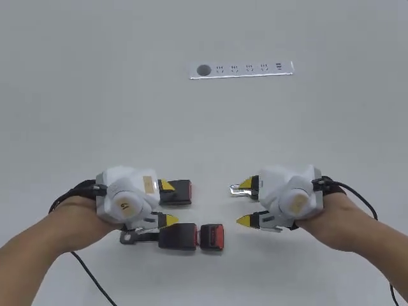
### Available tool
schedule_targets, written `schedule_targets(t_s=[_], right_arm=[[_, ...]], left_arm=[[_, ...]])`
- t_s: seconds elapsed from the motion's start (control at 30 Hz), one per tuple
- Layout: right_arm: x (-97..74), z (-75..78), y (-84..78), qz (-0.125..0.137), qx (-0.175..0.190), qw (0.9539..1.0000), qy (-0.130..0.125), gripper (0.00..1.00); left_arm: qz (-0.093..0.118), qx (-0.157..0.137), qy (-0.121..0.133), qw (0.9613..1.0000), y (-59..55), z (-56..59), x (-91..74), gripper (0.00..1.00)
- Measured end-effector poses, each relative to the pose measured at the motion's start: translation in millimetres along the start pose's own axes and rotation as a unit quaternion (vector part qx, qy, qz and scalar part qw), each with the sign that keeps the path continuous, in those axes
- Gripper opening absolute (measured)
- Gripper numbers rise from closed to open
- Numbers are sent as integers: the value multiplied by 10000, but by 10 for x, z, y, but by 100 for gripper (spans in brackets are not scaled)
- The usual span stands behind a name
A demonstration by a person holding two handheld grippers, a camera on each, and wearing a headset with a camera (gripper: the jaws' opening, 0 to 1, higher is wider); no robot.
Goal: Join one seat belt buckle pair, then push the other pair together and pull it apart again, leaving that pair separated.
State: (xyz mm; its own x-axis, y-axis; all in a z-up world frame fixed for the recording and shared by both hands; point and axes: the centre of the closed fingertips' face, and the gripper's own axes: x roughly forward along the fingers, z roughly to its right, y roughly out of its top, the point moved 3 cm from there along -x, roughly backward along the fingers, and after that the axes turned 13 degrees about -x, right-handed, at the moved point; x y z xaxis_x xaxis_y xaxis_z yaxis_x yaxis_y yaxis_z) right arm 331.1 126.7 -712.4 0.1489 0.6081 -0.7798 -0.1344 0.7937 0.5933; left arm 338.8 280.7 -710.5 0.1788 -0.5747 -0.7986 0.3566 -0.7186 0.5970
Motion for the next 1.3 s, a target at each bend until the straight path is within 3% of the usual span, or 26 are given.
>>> schedule_targets(t_s=[0.17,0.4,0.53,0.83,1.3], right_arm=[[-24,43,-92,-134,13,9999,50,35],[-44,209,-261,-315,26,9995,-2,34],[-54,285,-351,-402,27,9992,-9,34],[-42,340,-456,-543,-102,9984,124,35],[62,350,-552,-635,-257,9963,516,34]], left_arm=[[-21,-52,5,10000,-50,-138,36,37],[-100,10,-6,9999,-109,-248,87,38],[-43,-16,-14,10000,-73,-284,94,38],[-141,90,-46,9998,-64,-304,156,39],[-399,195,-170,9989,-194,-351,267,37]])
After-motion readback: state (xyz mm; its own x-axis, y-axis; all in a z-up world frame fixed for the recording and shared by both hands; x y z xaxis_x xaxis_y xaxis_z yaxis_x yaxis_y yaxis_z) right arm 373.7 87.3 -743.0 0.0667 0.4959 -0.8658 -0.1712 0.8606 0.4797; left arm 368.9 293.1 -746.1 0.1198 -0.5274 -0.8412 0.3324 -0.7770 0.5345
